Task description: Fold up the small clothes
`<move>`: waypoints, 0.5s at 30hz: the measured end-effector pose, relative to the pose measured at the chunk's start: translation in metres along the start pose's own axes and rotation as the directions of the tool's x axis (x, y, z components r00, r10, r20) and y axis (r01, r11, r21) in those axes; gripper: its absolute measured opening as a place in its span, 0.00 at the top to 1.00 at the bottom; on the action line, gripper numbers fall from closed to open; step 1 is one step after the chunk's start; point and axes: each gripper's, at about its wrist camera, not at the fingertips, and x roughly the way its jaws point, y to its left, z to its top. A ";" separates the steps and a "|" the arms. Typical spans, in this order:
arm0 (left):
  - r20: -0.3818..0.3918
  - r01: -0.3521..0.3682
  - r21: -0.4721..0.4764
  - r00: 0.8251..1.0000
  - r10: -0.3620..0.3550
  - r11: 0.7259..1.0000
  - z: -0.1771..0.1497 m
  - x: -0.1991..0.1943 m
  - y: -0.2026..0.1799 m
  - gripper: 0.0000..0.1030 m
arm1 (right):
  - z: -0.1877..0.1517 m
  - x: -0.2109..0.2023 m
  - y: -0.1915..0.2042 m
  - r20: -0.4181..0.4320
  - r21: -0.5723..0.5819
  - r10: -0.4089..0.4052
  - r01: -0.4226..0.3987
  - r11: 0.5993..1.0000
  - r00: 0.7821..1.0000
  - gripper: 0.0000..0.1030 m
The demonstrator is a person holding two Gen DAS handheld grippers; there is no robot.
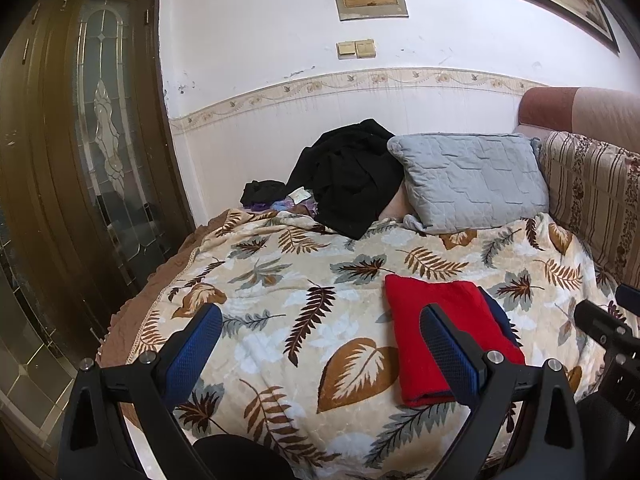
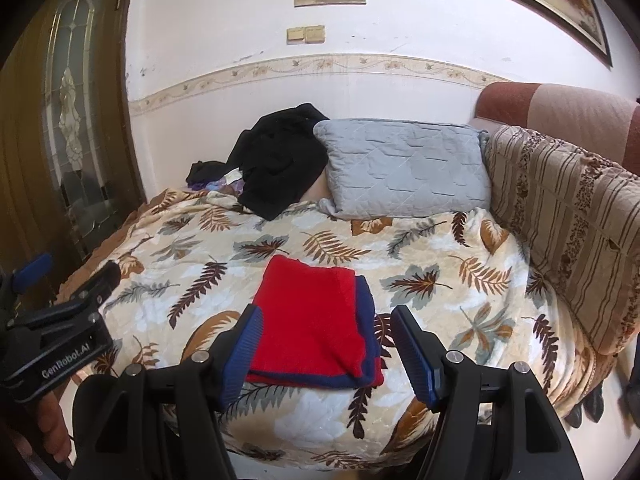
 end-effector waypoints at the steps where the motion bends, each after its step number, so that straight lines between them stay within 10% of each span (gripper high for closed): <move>1: -0.003 0.002 -0.001 1.000 -0.002 1.000 0.000 0.000 0.000 0.04 | 0.000 0.000 -0.001 0.002 0.003 -0.002 0.002 1.000 1.000 0.32; 15: -0.015 0.016 0.001 1.000 -0.016 1.000 -0.002 0.003 -0.001 0.04 | -0.001 0.004 -0.002 -0.005 0.008 -0.010 0.010 1.000 1.000 0.32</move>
